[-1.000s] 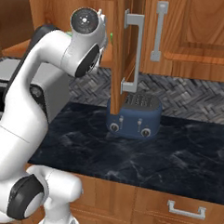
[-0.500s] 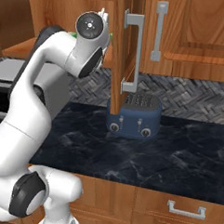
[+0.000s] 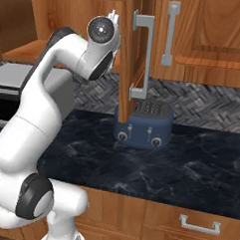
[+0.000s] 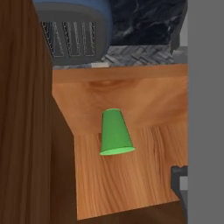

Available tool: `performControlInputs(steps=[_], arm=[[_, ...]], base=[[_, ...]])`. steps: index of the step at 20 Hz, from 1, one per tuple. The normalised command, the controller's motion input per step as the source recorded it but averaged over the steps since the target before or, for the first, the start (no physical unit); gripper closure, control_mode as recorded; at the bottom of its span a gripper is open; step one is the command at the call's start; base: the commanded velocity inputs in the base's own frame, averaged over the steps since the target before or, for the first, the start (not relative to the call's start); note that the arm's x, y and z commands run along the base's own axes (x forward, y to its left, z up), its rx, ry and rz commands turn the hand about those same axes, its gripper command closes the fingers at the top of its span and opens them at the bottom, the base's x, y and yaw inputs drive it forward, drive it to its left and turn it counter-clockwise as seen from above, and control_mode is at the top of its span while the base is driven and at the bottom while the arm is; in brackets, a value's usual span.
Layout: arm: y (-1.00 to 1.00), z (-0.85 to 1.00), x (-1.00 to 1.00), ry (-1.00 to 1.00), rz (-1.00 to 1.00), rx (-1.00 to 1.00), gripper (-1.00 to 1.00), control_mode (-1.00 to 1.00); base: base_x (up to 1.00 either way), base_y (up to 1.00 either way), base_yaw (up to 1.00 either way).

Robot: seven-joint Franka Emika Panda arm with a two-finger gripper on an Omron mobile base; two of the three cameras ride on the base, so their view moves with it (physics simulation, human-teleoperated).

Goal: There is a tray on the dining counter. Grab the cup, mug, and pitcher and place them on the tray. The pitcher may be placed next to the tray if it cannot fit the tray.

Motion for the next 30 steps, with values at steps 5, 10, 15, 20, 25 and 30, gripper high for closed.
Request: performControlInputs(steps=[5,10,15,20,25,30], arm=[[0.00,0.00,0.37,0.00,0.00,0.00,-1.00,-1.00],[0.00,0.00,0.32,0.00,0.01,0.00,-1.00,-1.00],[0.00,0.00,0.34,0.00,0.01,0.00,-1.00,-1.00],[-0.07,0.00,0.38,0.00,0.00,0.00,-1.00,-1.00],[-0.12,0.00,0.36,0.00,0.00,0.00,-1.00,-1.00],[-0.02,-0.02,0.35,0.02,0.00,0.00,-1.00,-1.00]], base=[[0.00,0.00,0.00],[0.00,0.00,0.00],[0.00,0.00,0.00],[0.00,0.00,0.00],[0.00,0.00,0.00],[0.00,0.00,0.00]])
